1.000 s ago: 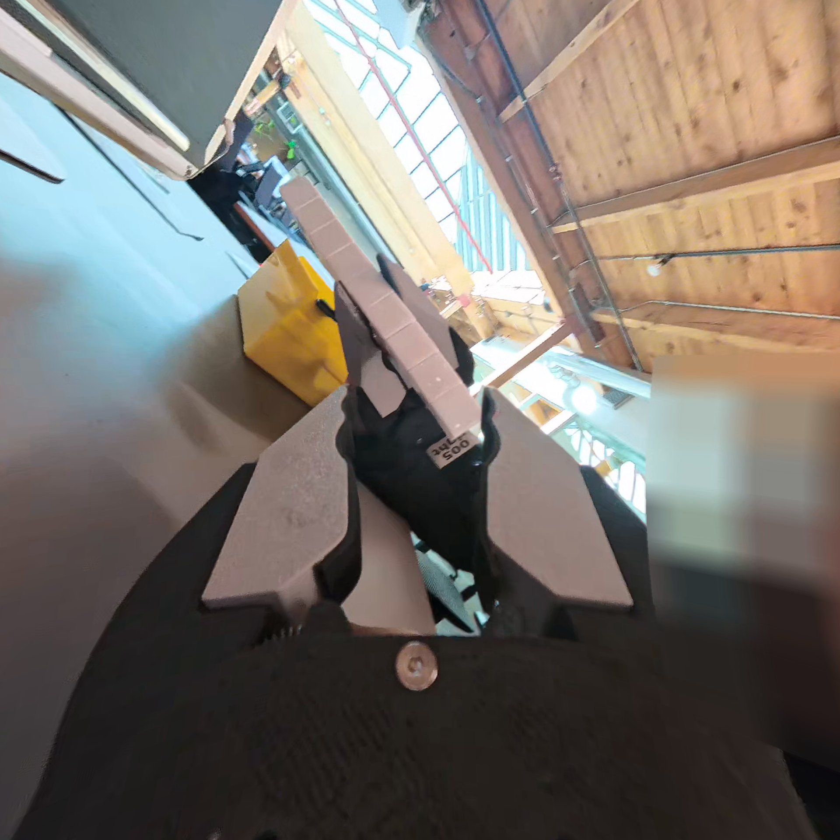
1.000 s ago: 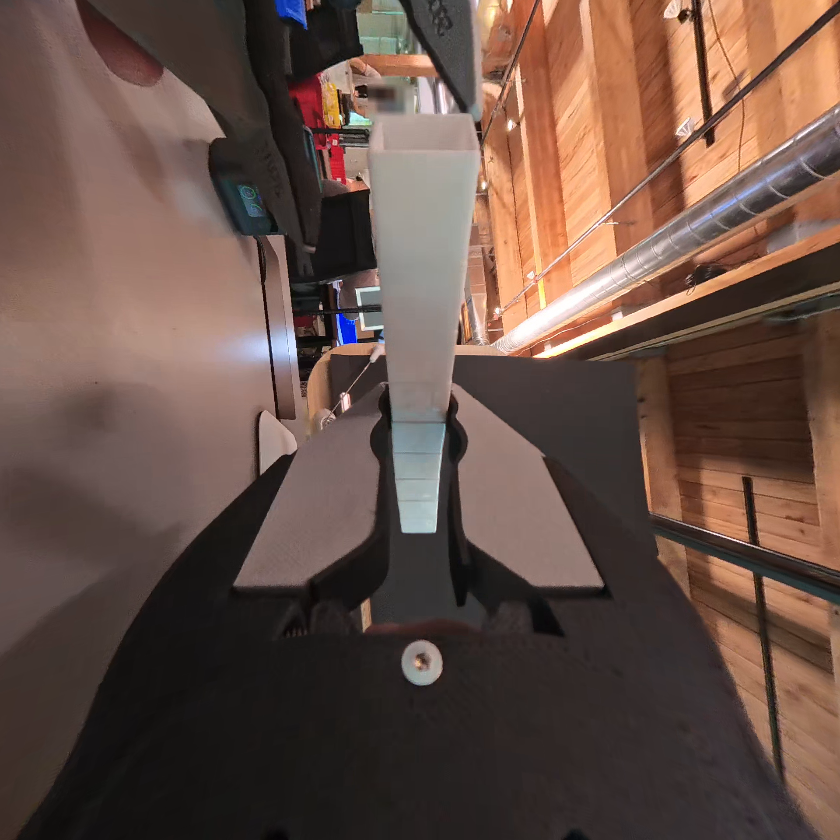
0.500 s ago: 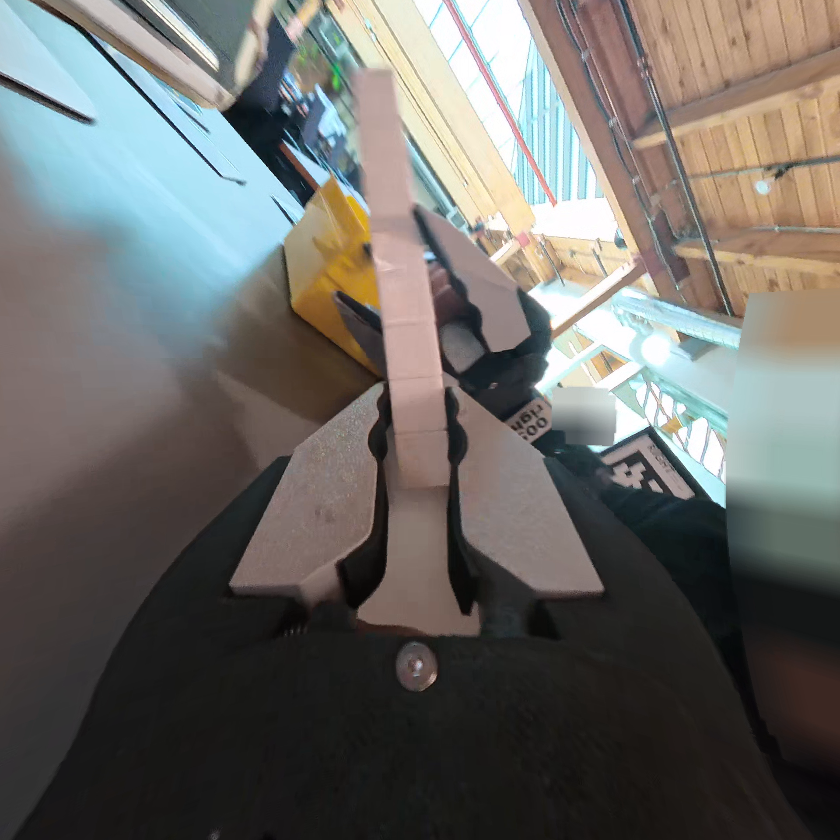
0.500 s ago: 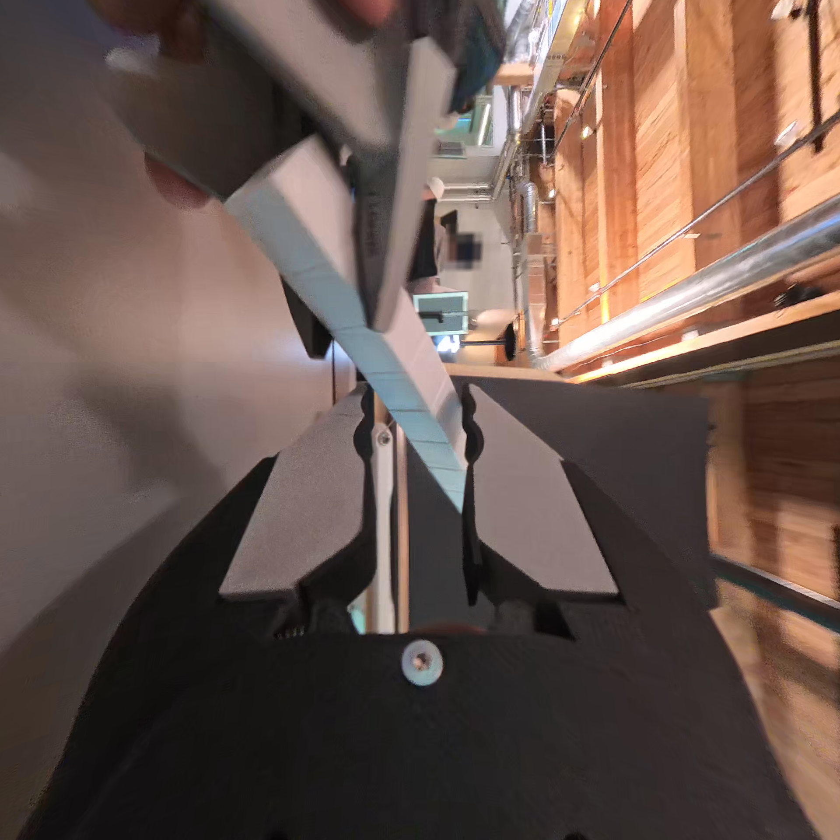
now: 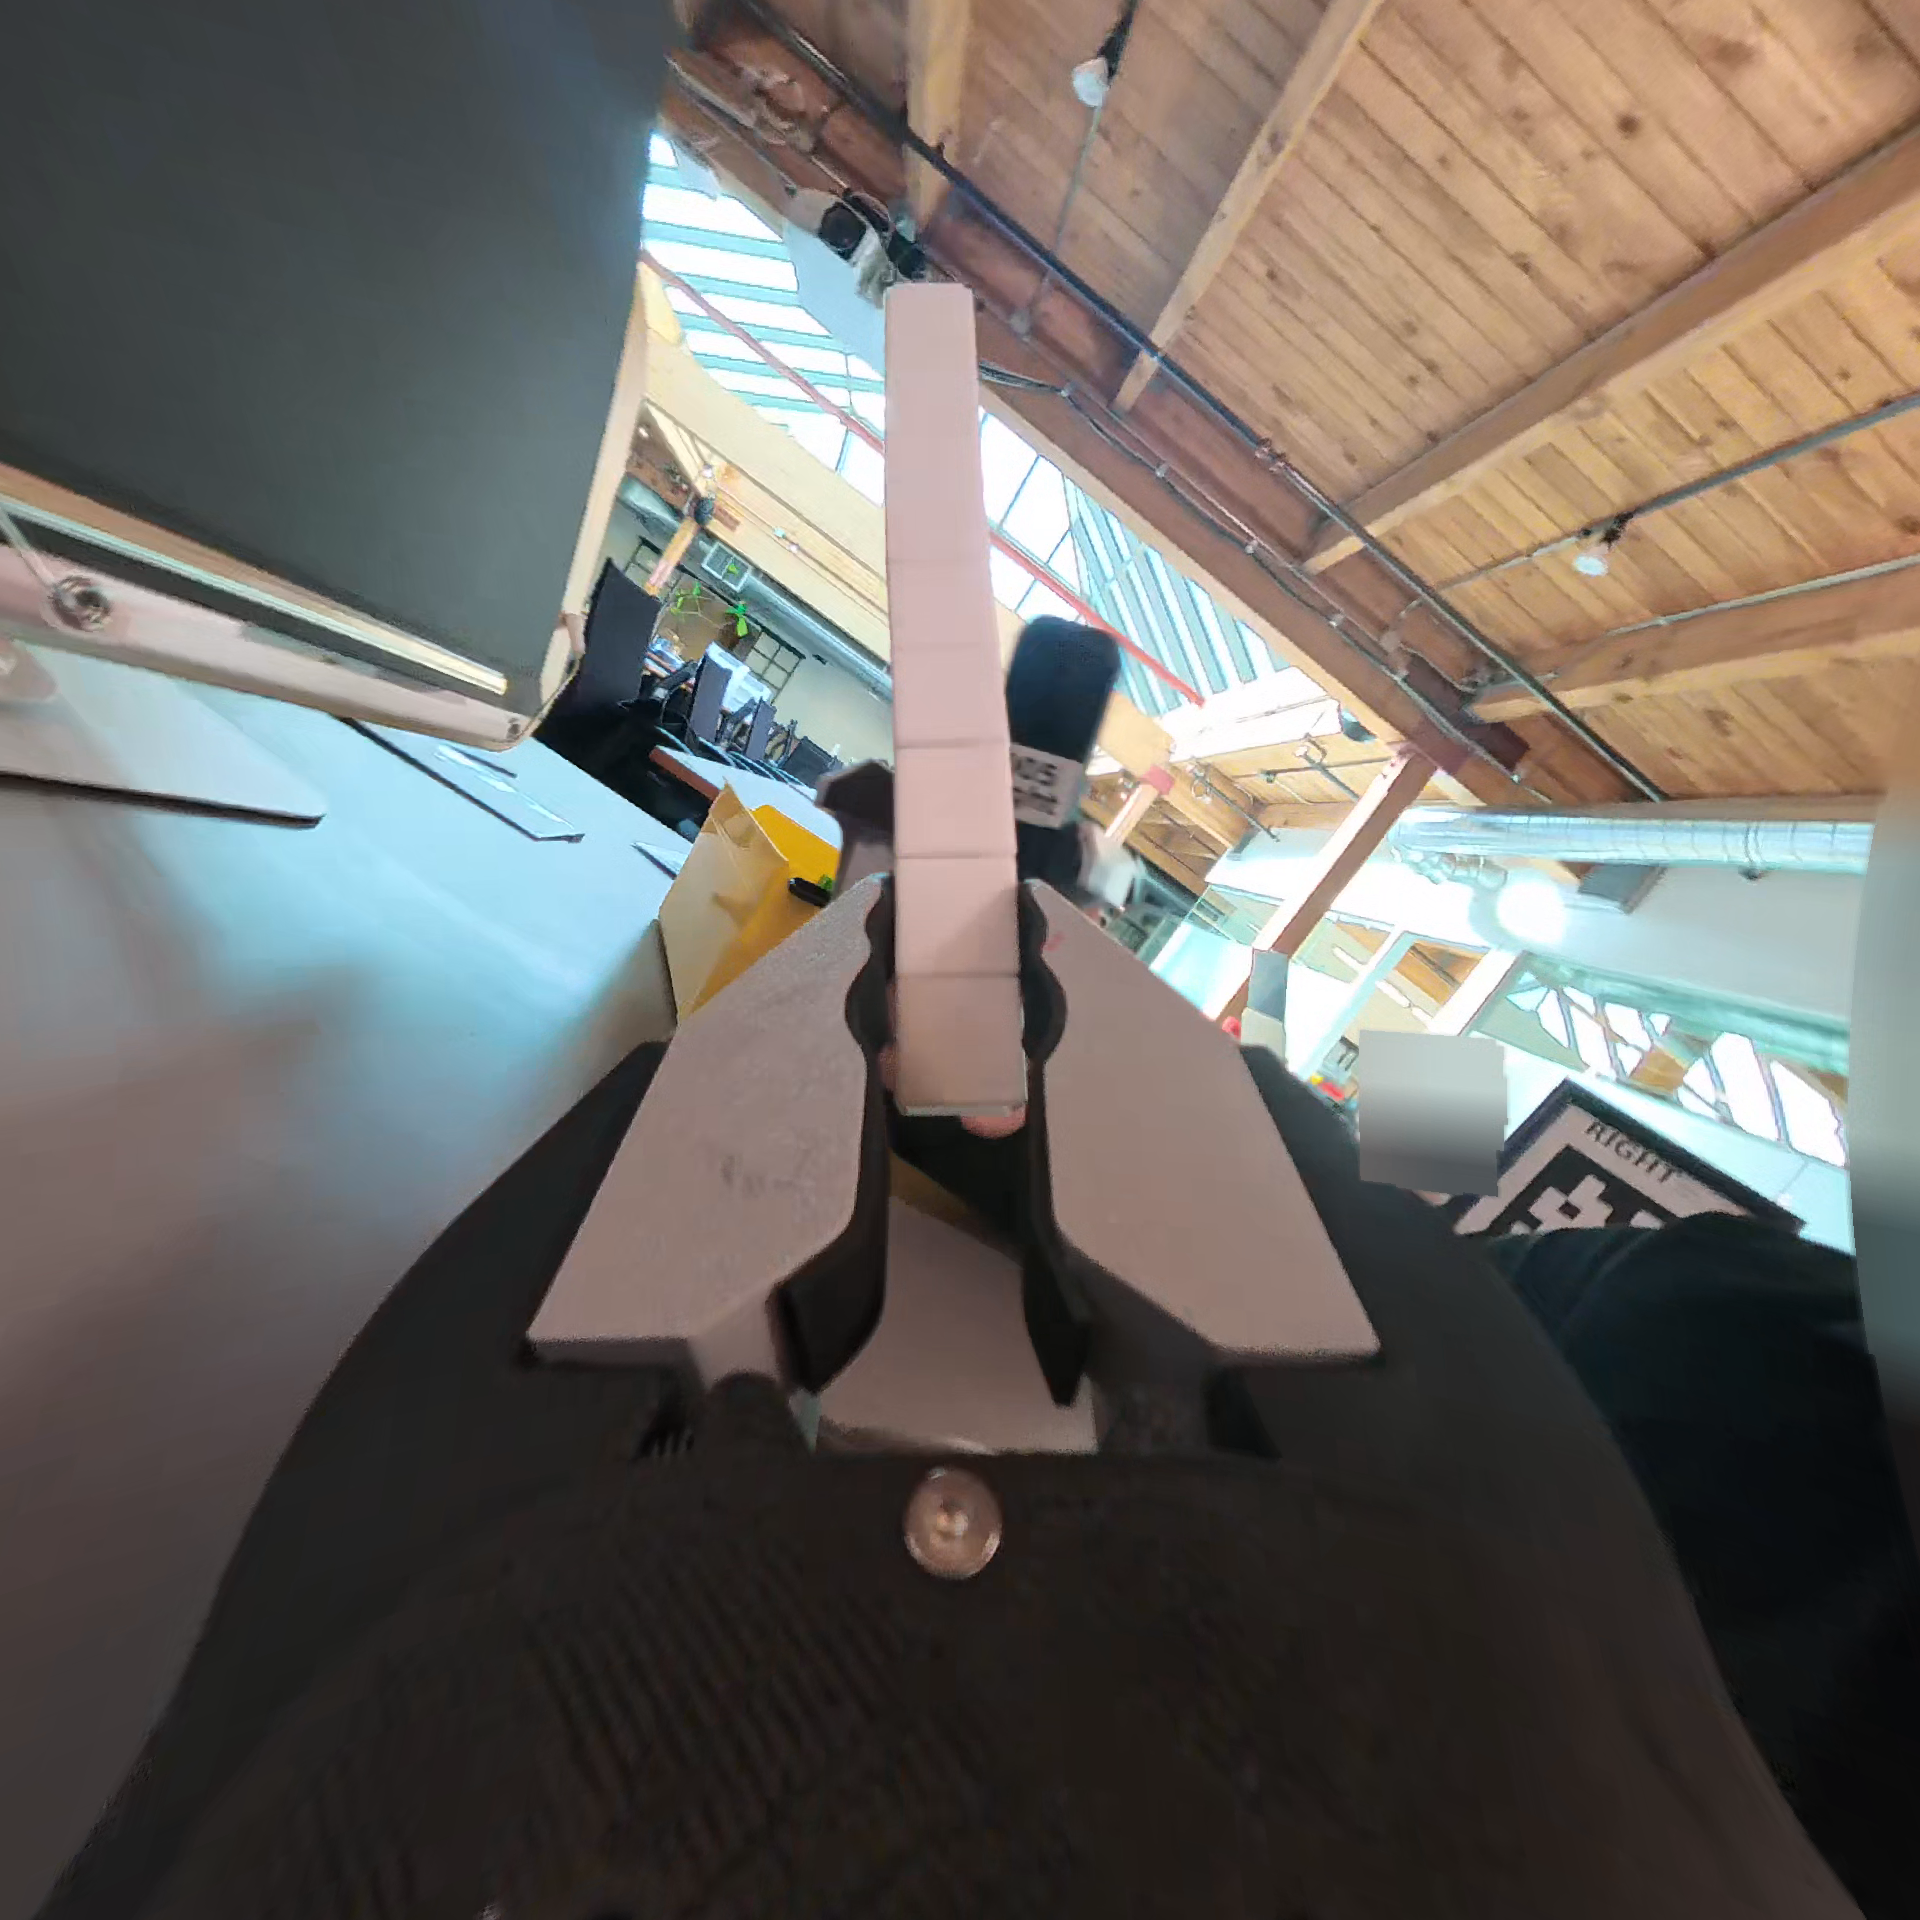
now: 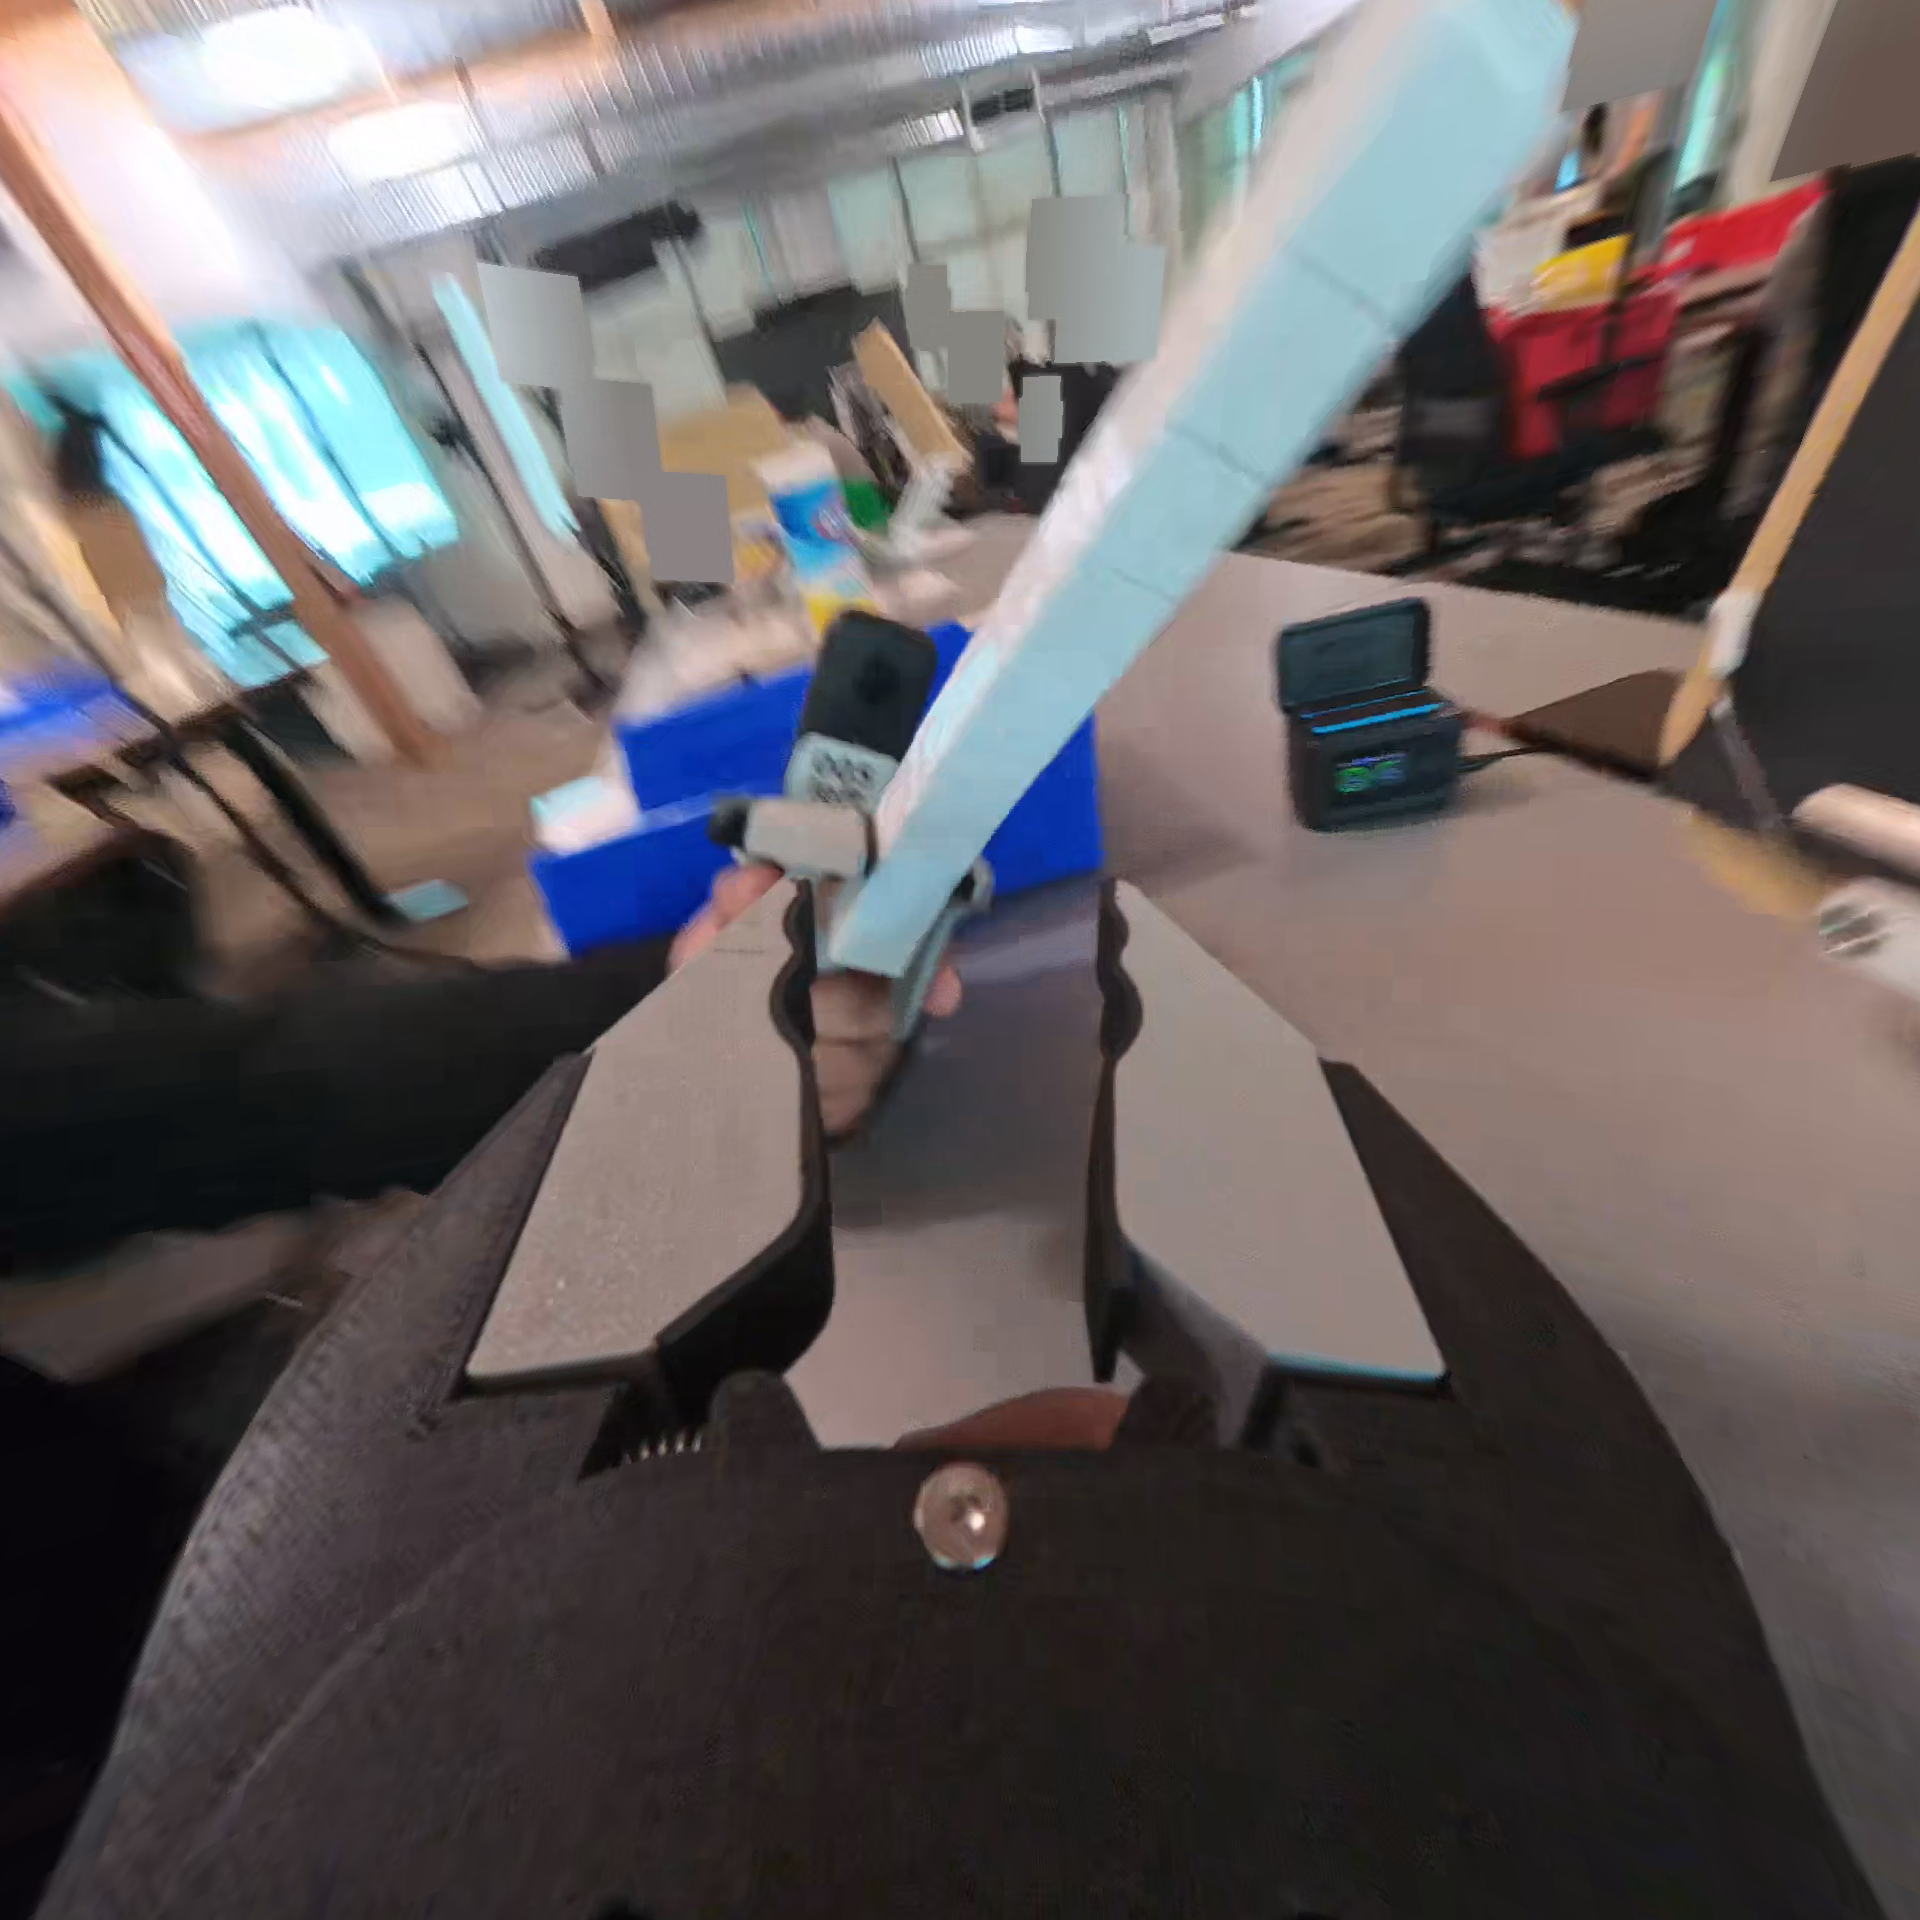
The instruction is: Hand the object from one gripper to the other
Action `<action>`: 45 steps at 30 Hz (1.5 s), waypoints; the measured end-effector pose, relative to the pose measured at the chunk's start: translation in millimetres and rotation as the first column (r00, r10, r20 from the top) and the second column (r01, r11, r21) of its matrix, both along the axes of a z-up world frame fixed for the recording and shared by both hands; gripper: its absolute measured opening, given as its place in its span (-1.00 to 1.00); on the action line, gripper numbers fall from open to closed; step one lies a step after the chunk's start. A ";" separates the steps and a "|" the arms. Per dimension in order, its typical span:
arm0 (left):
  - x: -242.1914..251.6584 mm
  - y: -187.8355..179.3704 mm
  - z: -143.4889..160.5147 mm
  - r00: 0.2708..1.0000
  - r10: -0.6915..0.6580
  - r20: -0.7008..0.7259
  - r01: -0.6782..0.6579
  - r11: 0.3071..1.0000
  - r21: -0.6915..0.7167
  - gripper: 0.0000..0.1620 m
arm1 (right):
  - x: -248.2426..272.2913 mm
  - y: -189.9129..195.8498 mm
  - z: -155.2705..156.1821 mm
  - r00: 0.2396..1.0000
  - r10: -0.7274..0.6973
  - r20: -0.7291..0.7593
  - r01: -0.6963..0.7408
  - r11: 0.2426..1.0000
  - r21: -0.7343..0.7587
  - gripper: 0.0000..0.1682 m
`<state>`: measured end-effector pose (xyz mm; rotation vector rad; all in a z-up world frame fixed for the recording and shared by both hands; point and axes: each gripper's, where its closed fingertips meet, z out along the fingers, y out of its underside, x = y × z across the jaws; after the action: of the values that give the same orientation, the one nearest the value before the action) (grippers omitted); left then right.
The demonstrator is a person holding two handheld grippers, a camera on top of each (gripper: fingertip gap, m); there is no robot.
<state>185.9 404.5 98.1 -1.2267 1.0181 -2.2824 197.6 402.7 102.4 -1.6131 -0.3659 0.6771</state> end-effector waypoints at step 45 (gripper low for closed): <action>7.6 7.6 -20.6 0.975 0.021 -0.222 -0.027 0.999 -0.025 -0.77 | 12.5 -23.7 -36.9 0.794 -0.014 0.608 0.057 0.997 -0.051 -0.43</action>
<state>193.4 412.1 77.5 -1.5246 1.0432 -2.1839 210.2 379.0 65.5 -1.8775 -0.7870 0.1133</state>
